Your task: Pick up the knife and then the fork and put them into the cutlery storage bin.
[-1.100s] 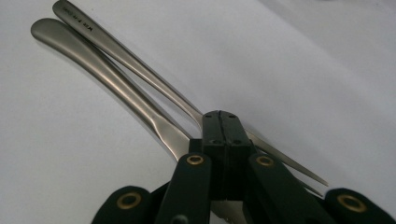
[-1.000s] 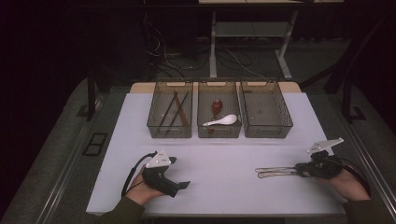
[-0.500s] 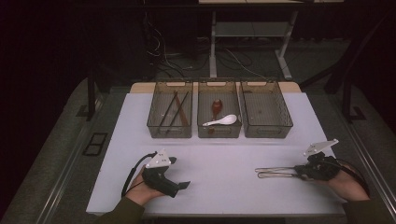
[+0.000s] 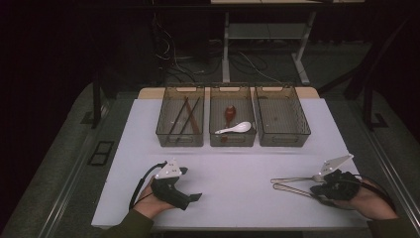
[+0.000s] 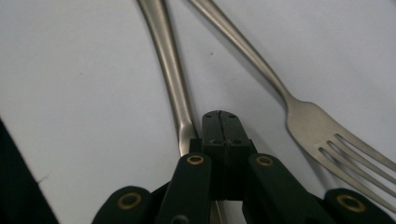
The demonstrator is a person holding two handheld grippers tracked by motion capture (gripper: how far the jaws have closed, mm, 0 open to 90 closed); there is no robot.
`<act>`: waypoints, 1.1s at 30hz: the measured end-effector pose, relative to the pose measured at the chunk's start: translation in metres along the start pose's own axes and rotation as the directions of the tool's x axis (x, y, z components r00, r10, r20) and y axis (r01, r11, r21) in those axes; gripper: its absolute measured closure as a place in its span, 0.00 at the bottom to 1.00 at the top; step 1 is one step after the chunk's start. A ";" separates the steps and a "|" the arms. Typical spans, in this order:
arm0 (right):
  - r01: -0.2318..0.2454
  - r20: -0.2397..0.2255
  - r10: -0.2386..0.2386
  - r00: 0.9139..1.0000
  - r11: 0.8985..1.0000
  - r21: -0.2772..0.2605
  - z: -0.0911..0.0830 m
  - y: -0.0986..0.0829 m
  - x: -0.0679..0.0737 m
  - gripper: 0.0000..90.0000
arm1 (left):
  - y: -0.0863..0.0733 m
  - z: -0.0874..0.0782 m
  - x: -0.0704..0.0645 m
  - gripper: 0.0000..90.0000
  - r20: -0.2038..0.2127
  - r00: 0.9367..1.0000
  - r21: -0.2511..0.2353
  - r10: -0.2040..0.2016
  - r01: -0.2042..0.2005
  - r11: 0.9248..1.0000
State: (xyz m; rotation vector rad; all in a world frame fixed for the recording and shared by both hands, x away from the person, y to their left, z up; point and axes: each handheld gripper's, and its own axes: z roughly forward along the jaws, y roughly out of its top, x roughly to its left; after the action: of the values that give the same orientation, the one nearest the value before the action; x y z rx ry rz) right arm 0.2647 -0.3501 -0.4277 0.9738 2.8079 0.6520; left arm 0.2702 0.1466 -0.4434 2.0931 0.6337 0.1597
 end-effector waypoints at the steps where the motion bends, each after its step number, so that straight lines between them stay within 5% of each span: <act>1: 0.007 -0.002 -0.007 1.000 1.000 0.005 0.000 0.001 0.000 1.00 | 0.000 0.000 0.000 0.00 -0.001 1.000 -0.002 -0.004 0.004 1.000; 8: 0.068 -0.028 -0.067 0.997 0.996 0.052 -0.008 0.020 0.007 0.87 | 0.000 0.000 0.000 0.00 -0.002 1.000 -0.002 -0.006 0.006 1.000; 12: 0.154 -0.029 -0.152 0.988 0.981 0.117 -0.002 0.031 0.011 0.83 | -0.001 -0.001 0.000 0.00 -0.005 1.000 -0.002 -0.004 0.004 1.000; 18: 0.208 -0.048 -0.202 0.978 0.955 0.209 0.011 0.040 0.014 0.82 | -0.001 -0.002 0.000 0.00 -0.006 1.000 -0.002 -0.007 0.007 1.000; 20: 0.202 -0.062 -0.193 0.979 0.957 0.210 0.011 0.043 0.015 0.82 | -0.002 -0.001 0.000 0.00 -0.005 1.000 -0.001 -0.007 0.007 1.000; 33: 0.289 -0.074 -0.282 0.956 0.884 0.368 0.021 0.063 0.022 0.88 | -0.001 -0.001 -0.001 0.00 -0.004 1.000 0.003 -0.001 0.001 1.000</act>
State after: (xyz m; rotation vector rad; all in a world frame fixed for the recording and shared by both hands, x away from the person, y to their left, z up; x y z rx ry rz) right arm 0.2883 -0.2844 -0.4188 0.5678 3.0681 0.0858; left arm 0.2688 0.1477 -0.4439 2.0961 0.6378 0.1618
